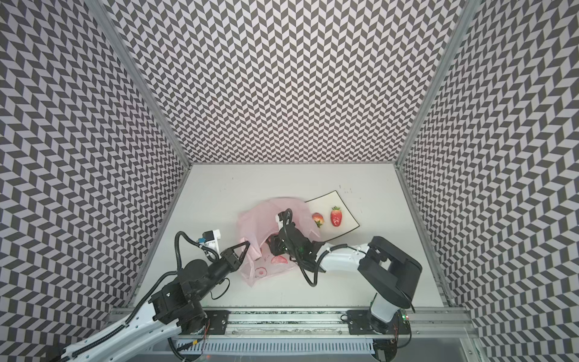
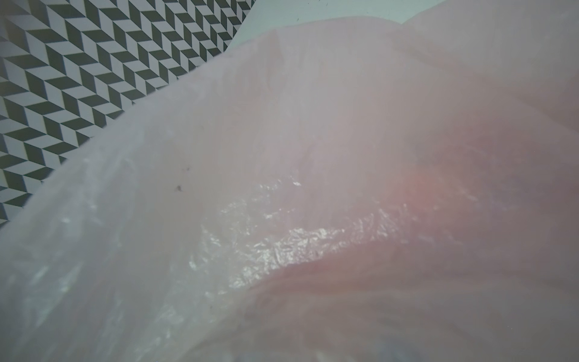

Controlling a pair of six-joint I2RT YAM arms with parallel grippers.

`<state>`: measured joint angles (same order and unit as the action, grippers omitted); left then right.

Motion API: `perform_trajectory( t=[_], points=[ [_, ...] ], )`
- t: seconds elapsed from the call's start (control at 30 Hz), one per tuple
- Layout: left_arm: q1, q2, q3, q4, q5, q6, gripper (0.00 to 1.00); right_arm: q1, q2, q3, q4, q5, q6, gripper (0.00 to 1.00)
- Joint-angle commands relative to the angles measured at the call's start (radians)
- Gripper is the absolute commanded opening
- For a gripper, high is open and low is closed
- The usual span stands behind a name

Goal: Take the fake fruits out of the plastic bag
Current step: 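Close the right gripper on a strawberry deep inside the pink bag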

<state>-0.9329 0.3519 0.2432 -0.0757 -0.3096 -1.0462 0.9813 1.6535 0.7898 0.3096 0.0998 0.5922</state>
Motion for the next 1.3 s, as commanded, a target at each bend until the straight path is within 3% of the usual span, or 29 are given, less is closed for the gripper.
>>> perform_trajectory(
  t=[0.0,0.17,0.5,0.7,0.83,1.27],
  points=[
    [0.006,-0.008,-0.004,0.013,-0.02,-0.003,0.0,0.007,-0.025,-0.002,0.021,-0.005,0.007,0.36],
    [0.006,-0.005,-0.01,0.022,-0.015,-0.002,0.0,0.007,-0.023,-0.008,0.046,-0.013,-0.019,0.39],
    [0.006,-0.003,0.0,0.01,-0.015,0.004,0.0,0.011,0.148,0.022,0.048,-0.022,-0.031,0.41],
    [0.006,-0.005,0.0,0.007,-0.02,0.003,0.0,0.017,0.135,0.031,0.026,-0.006,-0.049,0.62],
    [0.006,-0.005,0.001,0.007,-0.019,0.004,0.0,0.017,0.105,0.035,0.026,0.011,-0.089,0.68],
    [0.006,-0.008,0.003,0.003,-0.016,0.003,0.0,0.019,0.164,0.074,0.039,-0.075,-0.14,0.66]
  ],
)
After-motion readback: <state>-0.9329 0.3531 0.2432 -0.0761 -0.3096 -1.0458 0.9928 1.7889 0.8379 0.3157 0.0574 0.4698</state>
